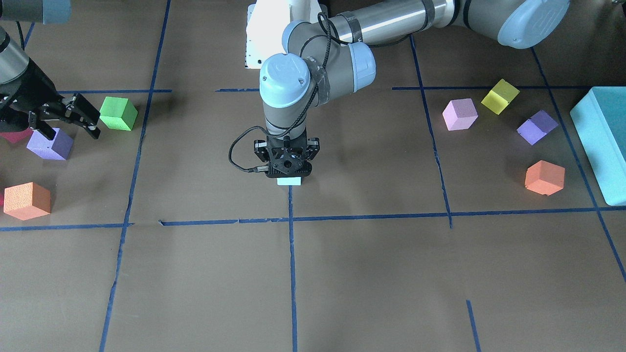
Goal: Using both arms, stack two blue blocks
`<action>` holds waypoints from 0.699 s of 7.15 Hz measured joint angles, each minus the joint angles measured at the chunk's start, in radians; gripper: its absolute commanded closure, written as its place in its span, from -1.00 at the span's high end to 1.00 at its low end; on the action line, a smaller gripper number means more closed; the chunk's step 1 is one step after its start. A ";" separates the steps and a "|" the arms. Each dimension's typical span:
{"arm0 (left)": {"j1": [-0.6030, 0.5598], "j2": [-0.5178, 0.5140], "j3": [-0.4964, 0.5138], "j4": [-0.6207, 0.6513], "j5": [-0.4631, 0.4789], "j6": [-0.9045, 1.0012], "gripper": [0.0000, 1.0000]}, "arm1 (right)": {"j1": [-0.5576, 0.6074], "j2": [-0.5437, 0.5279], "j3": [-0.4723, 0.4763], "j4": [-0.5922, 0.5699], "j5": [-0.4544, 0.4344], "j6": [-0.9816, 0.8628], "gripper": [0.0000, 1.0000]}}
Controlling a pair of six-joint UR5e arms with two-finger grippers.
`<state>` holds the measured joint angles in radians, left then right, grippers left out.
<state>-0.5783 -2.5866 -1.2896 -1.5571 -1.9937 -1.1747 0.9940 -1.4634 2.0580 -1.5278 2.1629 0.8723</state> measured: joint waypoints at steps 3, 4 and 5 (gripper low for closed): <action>0.000 0.013 -0.002 -0.001 0.002 0.001 1.00 | 0.000 0.000 -0.003 0.000 0.000 -0.001 1.00; 0.000 0.015 -0.006 -0.001 0.001 0.001 1.00 | -0.001 0.001 -0.004 0.000 0.000 -0.001 1.00; 0.000 0.016 -0.015 0.000 -0.001 0.001 1.00 | -0.001 0.001 -0.004 0.001 0.000 -0.001 1.00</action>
<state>-0.5783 -2.5707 -1.3047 -1.5575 -1.9942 -1.1738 0.9928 -1.4621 2.0539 -1.5272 2.1625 0.8713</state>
